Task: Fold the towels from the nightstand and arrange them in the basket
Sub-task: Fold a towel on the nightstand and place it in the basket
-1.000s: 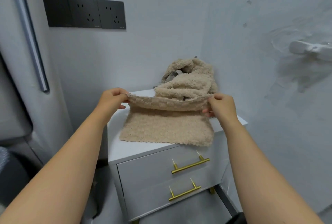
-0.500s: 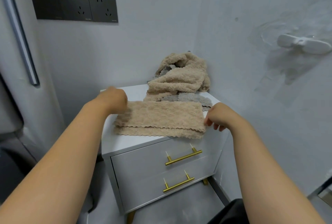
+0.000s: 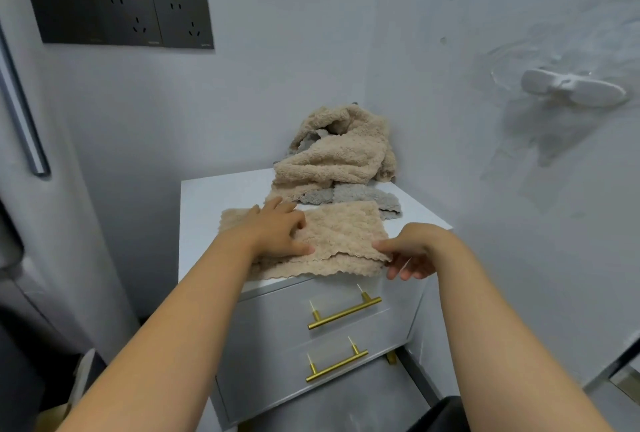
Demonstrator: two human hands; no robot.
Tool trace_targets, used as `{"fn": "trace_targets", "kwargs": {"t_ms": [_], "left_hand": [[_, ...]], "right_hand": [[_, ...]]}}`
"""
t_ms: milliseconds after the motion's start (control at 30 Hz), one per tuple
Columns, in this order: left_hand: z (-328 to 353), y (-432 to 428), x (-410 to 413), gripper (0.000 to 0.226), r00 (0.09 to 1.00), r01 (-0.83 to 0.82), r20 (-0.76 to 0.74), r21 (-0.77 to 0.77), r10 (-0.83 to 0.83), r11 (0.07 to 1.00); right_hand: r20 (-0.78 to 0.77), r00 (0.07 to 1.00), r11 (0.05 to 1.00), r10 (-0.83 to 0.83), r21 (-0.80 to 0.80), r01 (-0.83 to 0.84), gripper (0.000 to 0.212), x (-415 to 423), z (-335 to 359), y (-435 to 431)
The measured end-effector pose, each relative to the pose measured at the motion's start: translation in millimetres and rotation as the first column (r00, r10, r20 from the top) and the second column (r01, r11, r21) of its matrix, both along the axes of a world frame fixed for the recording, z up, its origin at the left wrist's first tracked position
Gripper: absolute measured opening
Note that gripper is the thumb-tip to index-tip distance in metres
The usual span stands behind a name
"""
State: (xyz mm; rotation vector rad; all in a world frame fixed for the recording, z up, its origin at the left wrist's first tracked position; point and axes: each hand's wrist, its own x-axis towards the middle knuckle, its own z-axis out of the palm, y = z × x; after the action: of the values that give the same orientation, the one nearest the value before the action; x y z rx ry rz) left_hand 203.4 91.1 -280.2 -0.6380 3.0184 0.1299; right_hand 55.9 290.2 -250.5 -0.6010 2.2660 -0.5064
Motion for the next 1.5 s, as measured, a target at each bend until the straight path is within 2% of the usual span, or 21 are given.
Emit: {"fn": "trace_targets", "kwargs": {"t_ms": [133, 200, 333, 400, 600, 700, 767, 833, 933, 1000, 1067, 1167, 1300, 1500], "left_hand": [[1.6, 1.4, 2.3, 0.06, 0.999, 0.021, -0.031, 0.013, -0.02, 1.0], [6.9, 5.7, 2.9, 0.068, 0.999, 0.028, -0.038, 0.027, -0.027, 0.999], [4.7, 19.3, 4.0, 0.1, 0.983, -0.02, 0.185, 0.104, 0.0, 0.994], [-1.6, 19.0, 4.2, 0.102, 0.979, -0.051, 0.201, 0.1, 0.03, 0.994], [-2.2, 19.4, 4.1, 0.084, 0.987, -0.019, 0.16, 0.023, 0.015, 1.0], [5.4, 20.1, 7.3, 0.07, 0.995, 0.098, 0.015, -0.029, -0.098, 0.995], [10.1, 22.5, 11.8, 0.062, 0.982, 0.17, -0.081, -0.052, -0.174, 0.984], [11.1, 24.0, 15.5, 0.049, 0.965, 0.199, -0.157, -0.096, -0.212, 0.975], [11.0, 24.2, 20.0, 0.02, 0.931, 0.145, -0.298, -0.223, -0.209, 0.964], [12.9, 23.6, 23.1, 0.018, 0.878, 0.102, -0.419, -0.308, -0.231, 0.946], [13.8, 23.4, 27.8, 0.026, 0.813, 0.117, -0.492, -0.388, -0.313, 0.914], [10.9, 27.2, 37.2, 0.025, 0.786, 0.2, -0.456, -0.45, -0.417, 0.87], [-9.5, 31.2, 43.4, 0.014, 0.796, 0.325, -0.381, -0.388, -0.471, 0.863], [-21.0, 30.2, 43.5, 0.023, 0.83, 0.32, -0.347, -0.345, -0.436, 0.882]], "right_hand": [[-0.033, 0.999, 1.0, -0.01, 0.001, 0.01, 0.032, -0.9, 5.6, 0.6], [-0.091, 0.994, 0.997, -0.062, -0.057, 0.057, 0.033, -2.3, 5.3, -2.0], [-0.168, 0.958, 0.925, -0.231, -0.343, 0.163, 0.029, -4.9, -0.4, -10.0], [-0.174, 0.958, 0.929, -0.228, -0.332, 0.161, 0.028, -2.6, -1.8, -11.0], [-0.046, 0.996, 0.991, -0.076, -0.117, 0.07, 0.031, 4.7, 6.1, -2.3], [-0.068, 0.996, 0.993, -0.058, -0.108, 0.05, 0.031, 1.5, 4.9, 4.8], [-0.016, 0.998, 0.994, -0.054, -0.098, 0.053, 0.032, 0.0, 3.7, 7.3], [0.037, 0.996, 0.988, -0.078, -0.129, 0.082, 0.031, -1.4, 3.1, 6.4], [0.113, 0.984, 0.948, -0.14, -0.272, 0.166, 0.025, -4.1, 2.9, 3.0], [0.198, 0.969, 0.91, -0.145, -0.358, 0.21, 0.023, -5.8, 5.8, 2.3], [0.261, 0.957, 0.89, -0.123, -0.399, 0.223, 0.025, -8.1, 10.8, 4.2], [0.197, 0.976, 0.931, -0.095, -0.328, 0.157, 0.026, -11.8, 12.3, 10.2], [0.093, 0.995, 0.987, -0.045, -0.147, 0.058, 0.02, -9.6, -2.1, 14.7], [0.06, 0.998, 0.991, -0.017, -0.135, 0.025, 0.044, -7.8, -12.2, 11.6]]}}
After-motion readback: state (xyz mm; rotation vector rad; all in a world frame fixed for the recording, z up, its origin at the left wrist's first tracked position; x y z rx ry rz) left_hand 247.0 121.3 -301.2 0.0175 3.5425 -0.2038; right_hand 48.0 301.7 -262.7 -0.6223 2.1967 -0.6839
